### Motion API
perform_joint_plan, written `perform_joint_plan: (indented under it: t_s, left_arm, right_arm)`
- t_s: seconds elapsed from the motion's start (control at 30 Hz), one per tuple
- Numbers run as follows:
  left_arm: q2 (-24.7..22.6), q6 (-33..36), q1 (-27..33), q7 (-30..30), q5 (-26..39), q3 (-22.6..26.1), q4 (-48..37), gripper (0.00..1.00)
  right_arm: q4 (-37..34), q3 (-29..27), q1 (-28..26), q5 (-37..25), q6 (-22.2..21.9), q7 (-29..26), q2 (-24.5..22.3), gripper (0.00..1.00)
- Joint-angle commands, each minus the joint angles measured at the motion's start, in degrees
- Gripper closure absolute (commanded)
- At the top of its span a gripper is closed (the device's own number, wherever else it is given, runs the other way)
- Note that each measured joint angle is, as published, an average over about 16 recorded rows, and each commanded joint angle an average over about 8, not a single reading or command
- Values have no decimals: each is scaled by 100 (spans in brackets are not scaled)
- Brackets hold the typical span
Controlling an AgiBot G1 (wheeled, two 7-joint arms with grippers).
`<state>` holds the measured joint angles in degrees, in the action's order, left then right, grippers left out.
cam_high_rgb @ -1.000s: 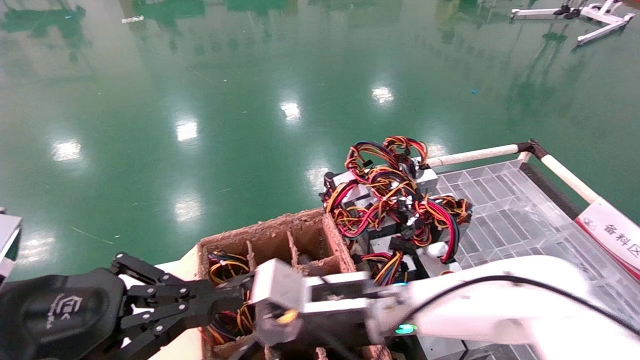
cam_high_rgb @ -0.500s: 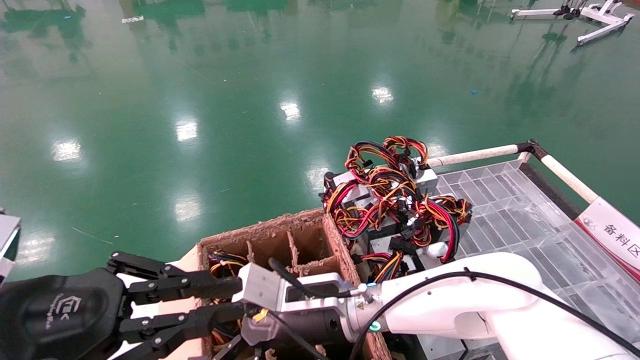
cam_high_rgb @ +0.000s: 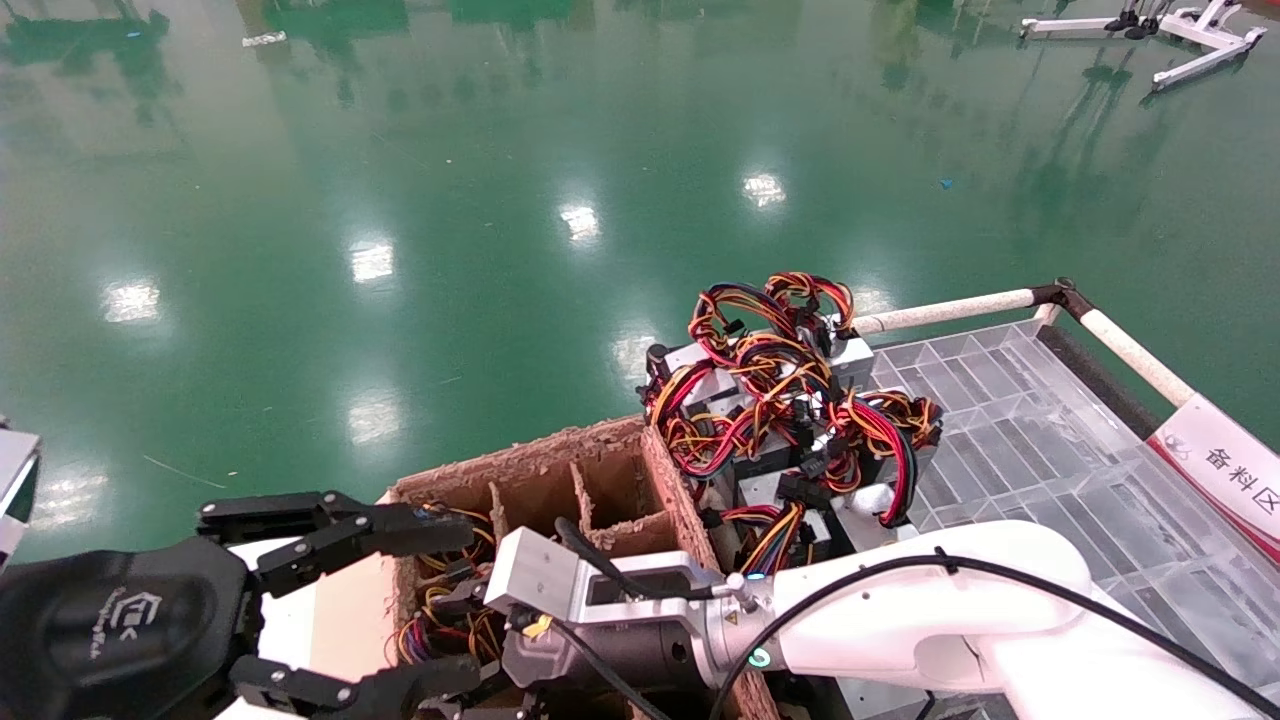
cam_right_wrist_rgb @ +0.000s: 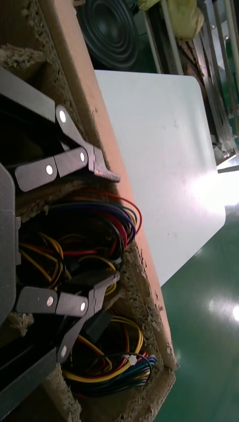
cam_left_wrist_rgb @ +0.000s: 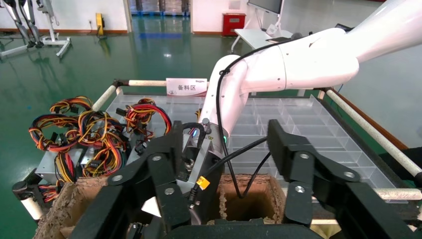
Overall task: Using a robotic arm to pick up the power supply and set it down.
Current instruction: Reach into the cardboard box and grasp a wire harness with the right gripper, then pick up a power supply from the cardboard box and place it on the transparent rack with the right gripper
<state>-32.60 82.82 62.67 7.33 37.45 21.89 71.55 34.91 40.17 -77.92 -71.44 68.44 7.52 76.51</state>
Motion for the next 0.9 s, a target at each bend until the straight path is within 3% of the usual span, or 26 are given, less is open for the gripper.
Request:
perform_joint_plan:
  t_s: [0.03,0.43,0.9]
  left_arm:
    - [0,0,0,0,0,0,0,0]
    - [0,0,0,0,0,0,0,0]
    - [0,0,0,0,0,0,0,0]
  right_arm:
    - [-28,26,-11,8,-21,26,0,100]
    - [-222,-50,18,299,173,127,-170,100]
    - [-315,-575,47,1355,1307,-224,-744,100]
